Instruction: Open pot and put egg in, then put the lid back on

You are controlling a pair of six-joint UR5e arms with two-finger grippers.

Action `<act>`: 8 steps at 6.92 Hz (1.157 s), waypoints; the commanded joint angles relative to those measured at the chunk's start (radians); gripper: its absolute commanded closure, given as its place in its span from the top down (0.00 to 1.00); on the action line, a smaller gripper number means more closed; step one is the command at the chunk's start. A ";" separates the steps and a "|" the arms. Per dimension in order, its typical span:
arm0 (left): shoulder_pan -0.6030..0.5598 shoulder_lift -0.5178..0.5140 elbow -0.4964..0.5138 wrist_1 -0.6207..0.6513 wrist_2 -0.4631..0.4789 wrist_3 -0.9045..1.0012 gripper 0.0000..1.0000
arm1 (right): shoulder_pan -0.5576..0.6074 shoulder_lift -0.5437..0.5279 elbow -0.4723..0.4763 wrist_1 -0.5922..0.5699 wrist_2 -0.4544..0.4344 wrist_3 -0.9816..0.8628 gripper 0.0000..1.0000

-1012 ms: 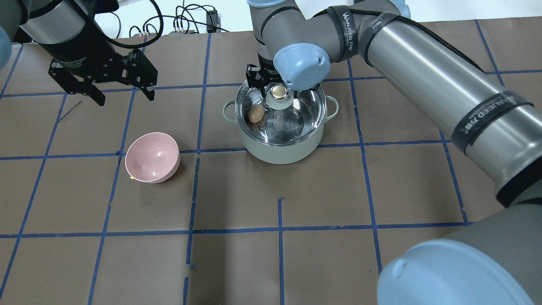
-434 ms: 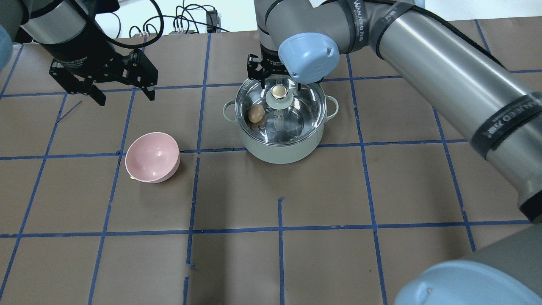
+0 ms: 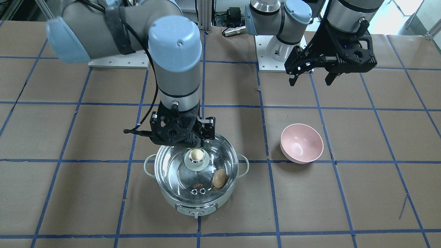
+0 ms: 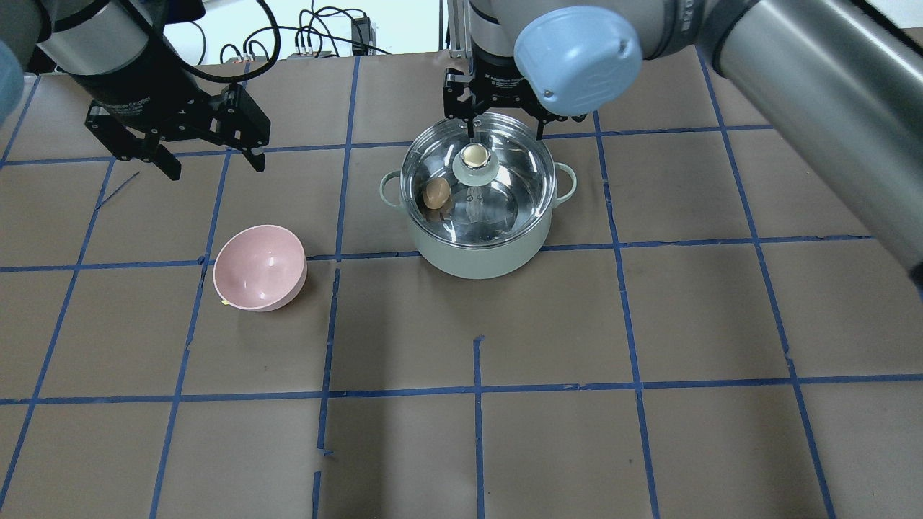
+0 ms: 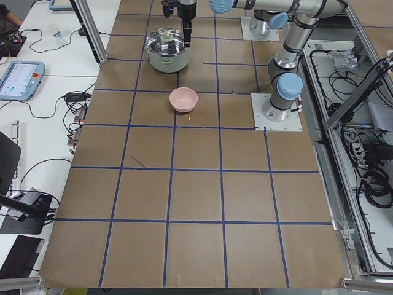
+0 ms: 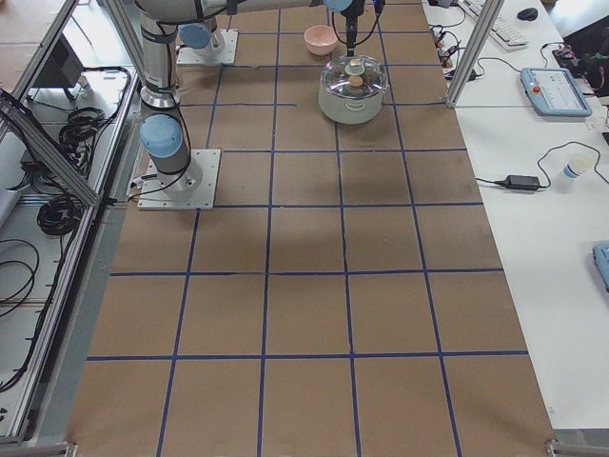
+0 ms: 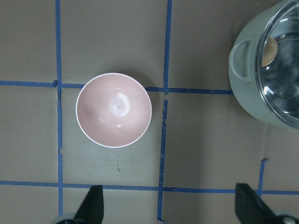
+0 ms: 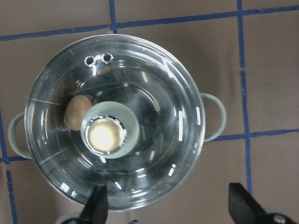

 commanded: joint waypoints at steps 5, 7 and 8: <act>-0.003 0.002 0.005 -0.008 0.024 -0.001 1.00 | -0.132 -0.204 0.161 0.022 -0.003 -0.155 0.96; 0.002 0.008 0.005 -0.028 0.025 0.006 1.00 | -0.132 -0.205 0.161 0.024 -0.003 -0.163 0.99; 0.003 0.006 0.008 -0.029 0.027 0.007 1.00 | -0.132 -0.204 0.161 0.025 -0.003 -0.163 0.99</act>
